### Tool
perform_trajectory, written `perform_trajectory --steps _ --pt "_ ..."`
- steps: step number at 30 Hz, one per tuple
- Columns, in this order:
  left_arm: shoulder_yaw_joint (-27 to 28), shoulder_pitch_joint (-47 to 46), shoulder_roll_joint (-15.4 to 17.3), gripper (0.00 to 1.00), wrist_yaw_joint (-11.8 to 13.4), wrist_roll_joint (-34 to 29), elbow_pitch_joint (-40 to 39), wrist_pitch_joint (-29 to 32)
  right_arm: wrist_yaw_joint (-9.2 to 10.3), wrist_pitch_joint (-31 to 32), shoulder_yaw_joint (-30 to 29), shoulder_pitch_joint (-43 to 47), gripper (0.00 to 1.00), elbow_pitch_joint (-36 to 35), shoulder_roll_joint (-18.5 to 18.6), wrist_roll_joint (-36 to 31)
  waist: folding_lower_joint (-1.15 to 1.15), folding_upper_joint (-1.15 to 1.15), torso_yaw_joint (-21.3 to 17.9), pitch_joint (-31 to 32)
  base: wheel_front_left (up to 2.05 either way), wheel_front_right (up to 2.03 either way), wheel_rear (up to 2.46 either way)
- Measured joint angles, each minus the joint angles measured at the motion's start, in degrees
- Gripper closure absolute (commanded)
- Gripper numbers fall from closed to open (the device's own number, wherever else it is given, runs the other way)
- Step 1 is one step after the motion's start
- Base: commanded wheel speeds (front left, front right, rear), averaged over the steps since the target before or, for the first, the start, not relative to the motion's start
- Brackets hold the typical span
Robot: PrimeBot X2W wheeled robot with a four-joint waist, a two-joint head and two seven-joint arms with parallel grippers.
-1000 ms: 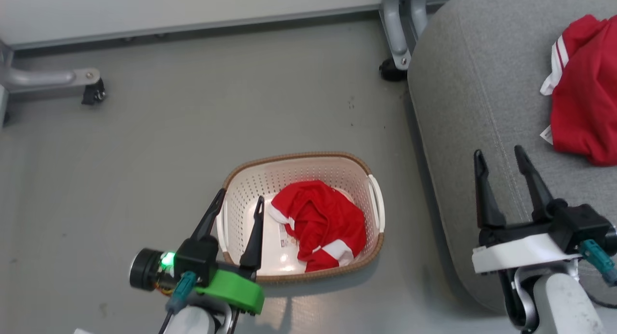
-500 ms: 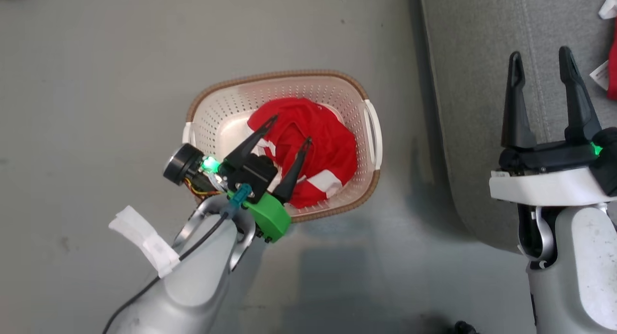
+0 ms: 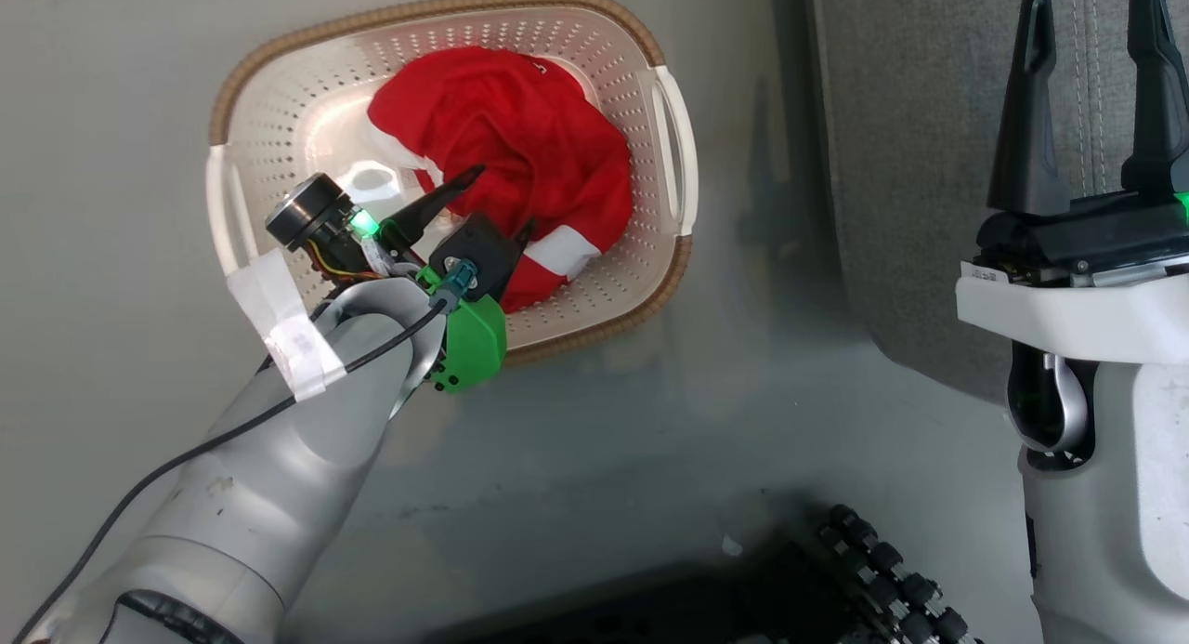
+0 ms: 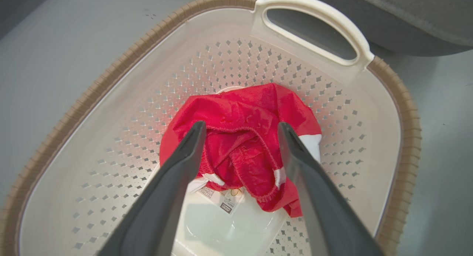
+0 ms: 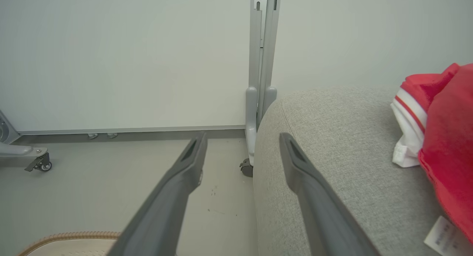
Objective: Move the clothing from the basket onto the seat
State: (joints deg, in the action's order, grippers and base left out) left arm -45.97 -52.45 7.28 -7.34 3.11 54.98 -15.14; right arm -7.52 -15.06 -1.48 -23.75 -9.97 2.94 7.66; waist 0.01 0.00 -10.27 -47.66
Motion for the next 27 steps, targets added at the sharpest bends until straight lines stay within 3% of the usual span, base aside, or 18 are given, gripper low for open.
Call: perform_trajectory --steps 15,27 --pt "-17.4 -8.9 1.9 0.00 0.0 11.3 11.4 1.1 0.00 0.0 0.1 -2.4 0.00 -4.6 0.0 1.1 0.00 0.00 -6.5 -10.5 0.00 0.00 0.00" --pt "-25.9 -12.0 2.9 0.00 0.0 17.6 13.2 5.3 0.00 0.0 0.5 -2.3 0.00 -5.9 0.0 1.2 -0.01 0.00 -8.3 -12.4 0.00 0.00 0.00"
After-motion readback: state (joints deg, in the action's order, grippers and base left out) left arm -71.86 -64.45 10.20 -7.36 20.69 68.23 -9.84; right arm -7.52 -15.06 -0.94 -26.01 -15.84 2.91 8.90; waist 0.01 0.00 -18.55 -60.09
